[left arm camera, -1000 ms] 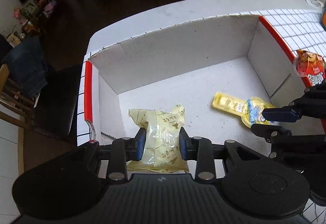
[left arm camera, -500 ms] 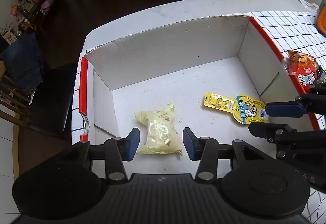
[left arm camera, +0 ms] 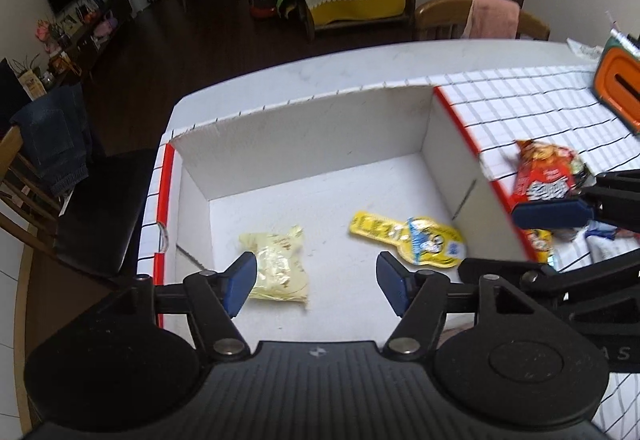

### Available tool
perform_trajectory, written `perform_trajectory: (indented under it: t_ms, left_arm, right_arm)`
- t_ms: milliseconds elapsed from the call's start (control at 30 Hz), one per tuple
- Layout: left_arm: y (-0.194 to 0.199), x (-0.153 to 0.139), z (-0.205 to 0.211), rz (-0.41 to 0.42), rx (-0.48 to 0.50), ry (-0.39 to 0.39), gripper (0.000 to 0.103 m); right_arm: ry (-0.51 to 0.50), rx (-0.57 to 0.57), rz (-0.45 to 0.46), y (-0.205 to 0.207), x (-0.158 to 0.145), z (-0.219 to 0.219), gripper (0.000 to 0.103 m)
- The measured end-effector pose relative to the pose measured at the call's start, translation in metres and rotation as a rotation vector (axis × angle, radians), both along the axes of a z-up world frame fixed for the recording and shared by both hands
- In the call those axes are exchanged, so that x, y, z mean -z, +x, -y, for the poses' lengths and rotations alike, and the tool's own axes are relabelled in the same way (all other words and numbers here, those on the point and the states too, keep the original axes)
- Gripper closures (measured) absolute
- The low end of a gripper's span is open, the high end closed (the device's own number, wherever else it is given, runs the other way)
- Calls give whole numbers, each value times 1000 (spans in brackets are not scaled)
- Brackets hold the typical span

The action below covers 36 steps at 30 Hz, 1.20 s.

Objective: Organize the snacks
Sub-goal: 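Withdraw both tools from the box back over the snack pile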

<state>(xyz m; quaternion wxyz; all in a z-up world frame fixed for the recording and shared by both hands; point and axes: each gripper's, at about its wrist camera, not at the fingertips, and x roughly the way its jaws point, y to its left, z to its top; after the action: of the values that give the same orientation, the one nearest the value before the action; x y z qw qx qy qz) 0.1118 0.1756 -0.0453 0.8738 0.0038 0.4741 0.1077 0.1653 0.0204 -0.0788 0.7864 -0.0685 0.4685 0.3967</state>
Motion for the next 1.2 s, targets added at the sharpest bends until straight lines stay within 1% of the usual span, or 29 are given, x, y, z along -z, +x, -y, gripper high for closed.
perform_trajectory:
  t_ms: [100, 233, 367, 400, 500, 667, 700, 733, 800, 900, 1000, 1200]
  left_arm:
    - [-5, -7, 12, 21, -5, -6, 37]
    - [-13, -16, 30, 54, -6, -7, 31]
    - [-17, -22, 49, 73, -15, -20, 30]
    - [-17, -23, 54, 78, -18, -25, 27]
    - [-20, -25, 71, 92, -19, -41, 23]
    - [-23, -23, 104, 104, -6, -52, 23]
    - [-24, -22, 111, 107, -2, -51, 22]
    - [-24, -21, 118, 109, 0, -51, 21]
    - [-25, -19, 129, 115, 4, -57, 21]
    - [-26, -16, 145, 138, -3, -60, 21]
    - [-27, -12, 158, 173, -5, -56, 18]
    - [-19, 3, 178, 131, 22, -67, 18]
  right_arm:
    - [23, -1, 5, -1, -8, 14, 37]
    - [61, 0, 16, -3, -18, 36, 23]
    - [90, -3, 23, -4, -27, 60, 18]
    - [95, -1, 27, -5, -29, 67, 16]
    - [104, 0, 37, -6, -31, 87, 14]
    - [115, 7, 42, -6, -31, 124, 14]
    - [117, 11, 43, -6, -30, 132, 11]
    - [120, 15, 46, -5, -29, 139, 7]
    - [126, 24, 50, -5, -27, 155, 3]
    - [123, 34, 49, -2, -21, 178, 2]
    - [107, 44, 55, -2, -13, 198, 1]
    - [66, 46, 56, 0, 7, 235, 1]
